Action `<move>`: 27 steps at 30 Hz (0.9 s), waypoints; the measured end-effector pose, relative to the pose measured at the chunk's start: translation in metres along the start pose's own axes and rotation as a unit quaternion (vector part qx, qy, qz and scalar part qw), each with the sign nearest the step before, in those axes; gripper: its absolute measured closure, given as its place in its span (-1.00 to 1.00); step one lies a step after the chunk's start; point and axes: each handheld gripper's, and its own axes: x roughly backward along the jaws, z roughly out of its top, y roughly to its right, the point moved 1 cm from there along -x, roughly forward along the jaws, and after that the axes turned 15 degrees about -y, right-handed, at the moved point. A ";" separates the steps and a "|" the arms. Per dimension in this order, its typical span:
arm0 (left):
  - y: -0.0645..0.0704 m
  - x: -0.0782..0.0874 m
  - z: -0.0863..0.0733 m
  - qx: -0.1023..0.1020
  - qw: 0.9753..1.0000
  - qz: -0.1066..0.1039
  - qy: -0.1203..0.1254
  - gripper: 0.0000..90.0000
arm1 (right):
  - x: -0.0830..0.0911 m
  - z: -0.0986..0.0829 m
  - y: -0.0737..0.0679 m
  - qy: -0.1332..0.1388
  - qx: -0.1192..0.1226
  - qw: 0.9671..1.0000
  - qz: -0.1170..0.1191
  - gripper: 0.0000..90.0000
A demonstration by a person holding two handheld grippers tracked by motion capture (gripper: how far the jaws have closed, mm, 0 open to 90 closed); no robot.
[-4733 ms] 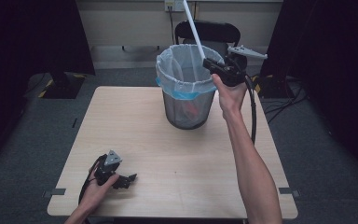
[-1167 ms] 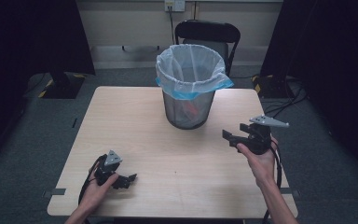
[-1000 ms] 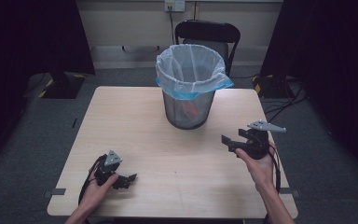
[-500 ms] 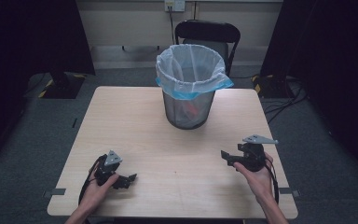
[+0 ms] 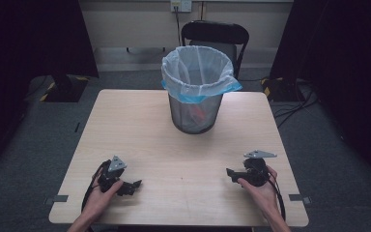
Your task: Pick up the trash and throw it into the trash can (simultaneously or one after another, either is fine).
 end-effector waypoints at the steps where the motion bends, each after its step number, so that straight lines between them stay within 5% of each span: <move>1: 0.000 0.000 0.000 0.000 1.000 0.000 0.000 -1.00 | 0.000 0.000 0.000 0.000 0.000 1.000 0.000 -0.55; 11: 0.000 0.000 0.000 0.000 1.000 -0.001 0.002 -1.00 | -0.015 -0.005 -0.001 -0.024 0.006 0.999 -0.022 -0.58; 18: 0.000 0.000 0.000 0.002 1.000 -0.002 0.002 -1.00 | -0.022 -0.010 -0.008 -0.005 0.017 0.999 -0.050 -0.69; 27: 0.000 0.000 0.000 -0.001 1.000 -0.001 0.001 -1.00 | -0.023 -0.016 -0.008 0.020 0.017 0.998 -0.055 -0.70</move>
